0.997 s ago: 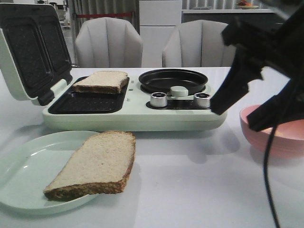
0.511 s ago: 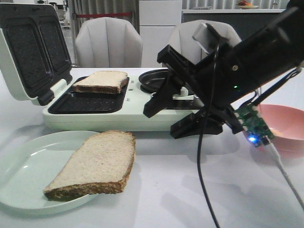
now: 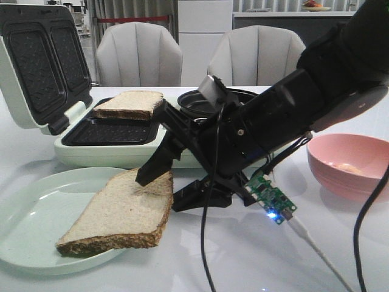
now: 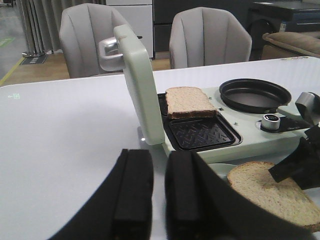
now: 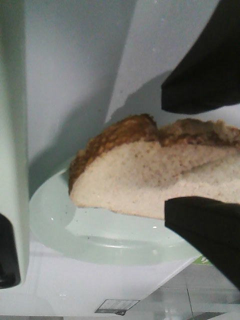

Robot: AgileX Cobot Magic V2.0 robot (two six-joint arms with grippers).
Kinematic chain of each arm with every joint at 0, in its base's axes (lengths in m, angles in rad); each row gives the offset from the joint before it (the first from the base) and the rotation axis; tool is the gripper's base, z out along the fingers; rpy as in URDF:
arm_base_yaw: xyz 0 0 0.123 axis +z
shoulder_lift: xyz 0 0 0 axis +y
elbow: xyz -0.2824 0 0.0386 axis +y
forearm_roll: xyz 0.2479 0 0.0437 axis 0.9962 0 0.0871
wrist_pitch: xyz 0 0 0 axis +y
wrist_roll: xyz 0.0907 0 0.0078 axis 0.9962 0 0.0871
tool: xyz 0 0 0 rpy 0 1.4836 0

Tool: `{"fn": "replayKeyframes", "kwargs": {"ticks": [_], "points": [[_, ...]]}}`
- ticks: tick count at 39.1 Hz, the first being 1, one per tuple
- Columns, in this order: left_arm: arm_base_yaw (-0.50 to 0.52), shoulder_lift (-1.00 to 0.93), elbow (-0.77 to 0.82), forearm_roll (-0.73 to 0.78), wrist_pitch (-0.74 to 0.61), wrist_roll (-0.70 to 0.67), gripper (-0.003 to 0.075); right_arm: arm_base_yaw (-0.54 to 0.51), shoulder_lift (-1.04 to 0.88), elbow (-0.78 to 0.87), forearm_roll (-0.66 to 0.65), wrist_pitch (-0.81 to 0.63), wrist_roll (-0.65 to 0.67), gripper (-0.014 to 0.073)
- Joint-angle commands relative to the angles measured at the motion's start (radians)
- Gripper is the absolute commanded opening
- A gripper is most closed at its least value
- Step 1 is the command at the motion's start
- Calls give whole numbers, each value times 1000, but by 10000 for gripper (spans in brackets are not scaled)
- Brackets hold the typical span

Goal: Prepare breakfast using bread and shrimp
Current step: 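Reach the right gripper to the second bread slice on the plate, then grasp the bread slice with the right gripper and carry it over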

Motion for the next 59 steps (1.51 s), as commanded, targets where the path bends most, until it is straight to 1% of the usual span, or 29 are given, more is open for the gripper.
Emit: {"fn": "replayKeyframes", "kwargs": {"ticks": [1, 4, 7, 9, 17, 23, 34, 42, 46, 54, 56, 59], "points": [[-5, -15, -26, 17, -73, -8, 185, -2, -49, -27, 50, 58, -14, 374], [-5, -15, -26, 17, -73, -8, 185, -2, -49, -27, 57, 58, -14, 251], [-5, -15, -26, 17, -73, -8, 185, -3, -52, -27, 62, 58, -14, 160], [-5, -15, -26, 17, -73, -8, 185, -3, -58, -27, 62, 58, -15, 146], [-5, -15, -26, 17, -72, -8, 185, -3, -153, -53, 63, 65, -63, 146], [-5, -15, -26, 17, -72, -8, 185, -3, -182, -155, 62, 64, -64, 146], [-5, -15, -26, 17, -72, -8, 185, -4, -57, -448, 55, 64, -64, 146], [-5, -15, -26, 17, -72, -8, 185, -9, 61, -600, 42, 63, -64, 146], [-5, -15, -26, 17, -72, -8, 185, -31, 106, -638, 9, 67, -60, 146], [-5, -15, -26, 17, -72, -8, 185, -84, 150, -648, 5, 79, -60, 149], [-5, -15, -26, 17, -72, -8, 185, -94, 160, -649, 5, 87, -60, 167], [-5, -15, -26, 17, -74, -8, 185, -103, 184, -663, 5, 136, -60, 207]]}}
